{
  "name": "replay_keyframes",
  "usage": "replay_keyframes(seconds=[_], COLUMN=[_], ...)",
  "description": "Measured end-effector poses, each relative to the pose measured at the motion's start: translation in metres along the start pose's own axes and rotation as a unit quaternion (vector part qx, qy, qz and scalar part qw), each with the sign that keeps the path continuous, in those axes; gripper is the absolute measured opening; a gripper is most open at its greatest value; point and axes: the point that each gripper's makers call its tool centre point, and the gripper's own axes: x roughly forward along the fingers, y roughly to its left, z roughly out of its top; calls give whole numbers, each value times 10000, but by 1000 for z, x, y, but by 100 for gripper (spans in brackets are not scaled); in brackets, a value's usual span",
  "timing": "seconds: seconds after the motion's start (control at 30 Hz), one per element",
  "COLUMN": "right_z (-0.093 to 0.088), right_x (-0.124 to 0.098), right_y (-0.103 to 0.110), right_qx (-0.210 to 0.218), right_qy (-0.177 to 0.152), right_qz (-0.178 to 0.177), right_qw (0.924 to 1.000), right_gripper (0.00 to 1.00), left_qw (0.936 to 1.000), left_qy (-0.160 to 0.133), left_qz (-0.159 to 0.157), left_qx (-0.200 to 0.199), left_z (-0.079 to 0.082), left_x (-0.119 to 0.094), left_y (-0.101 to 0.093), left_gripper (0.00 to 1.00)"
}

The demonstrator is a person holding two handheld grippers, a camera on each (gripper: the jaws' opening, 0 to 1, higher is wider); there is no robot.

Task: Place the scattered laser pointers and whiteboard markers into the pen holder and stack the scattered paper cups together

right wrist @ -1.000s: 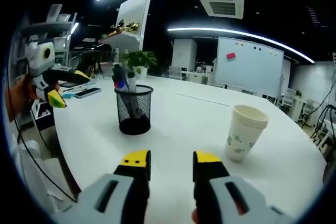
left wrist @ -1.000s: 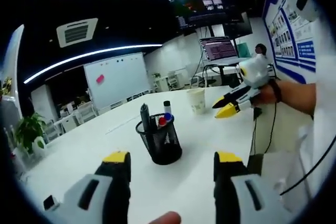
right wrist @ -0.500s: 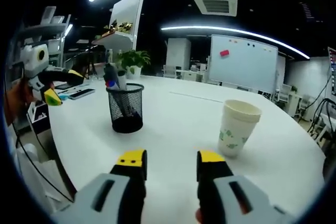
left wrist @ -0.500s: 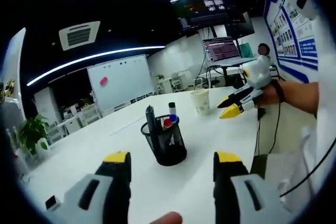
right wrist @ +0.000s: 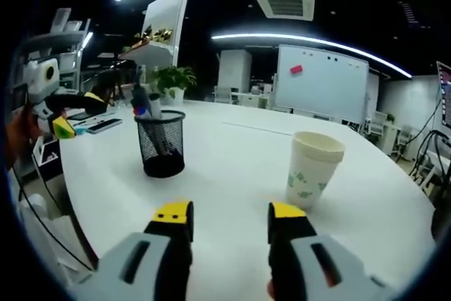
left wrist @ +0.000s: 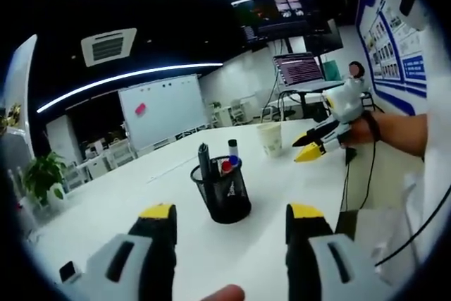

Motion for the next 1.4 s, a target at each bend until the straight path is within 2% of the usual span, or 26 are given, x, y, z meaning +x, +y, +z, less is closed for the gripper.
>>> replay_keyframes(seconds=[0.3,0.53,0.73,1.0,1.13,1.4], right_z=[-8,-12,-16,-20,-23,-25], right_x=[0,1,2,1,1,1], right_y=[-7,-13,-17,-31,-34,-46], right_qx=[76,106,-1,250,163,253], right_qy=[152,210,280,245,272,253], right_qz=[-106,-187,-255,-461,-483,-637], right_qw=[9998,9995,9993,9983,9983,9973], right_gripper=[45,46,51,51,53,55], left_qw=[10000,9997,9994,9991,9993,9994], left_qy=[-11,-134,-207,-301,-248,-235], left_qz=[9,5,-41,-111,-99,-101], left_qx=[-35,-204,-271,-278,-249,-251], left_z=[2,7,11,16,13,14], left_x=[1,0,0,0,1,2], left_y=[1,4,4,1,1,0], left_gripper=[62,61,61,61,61,61])
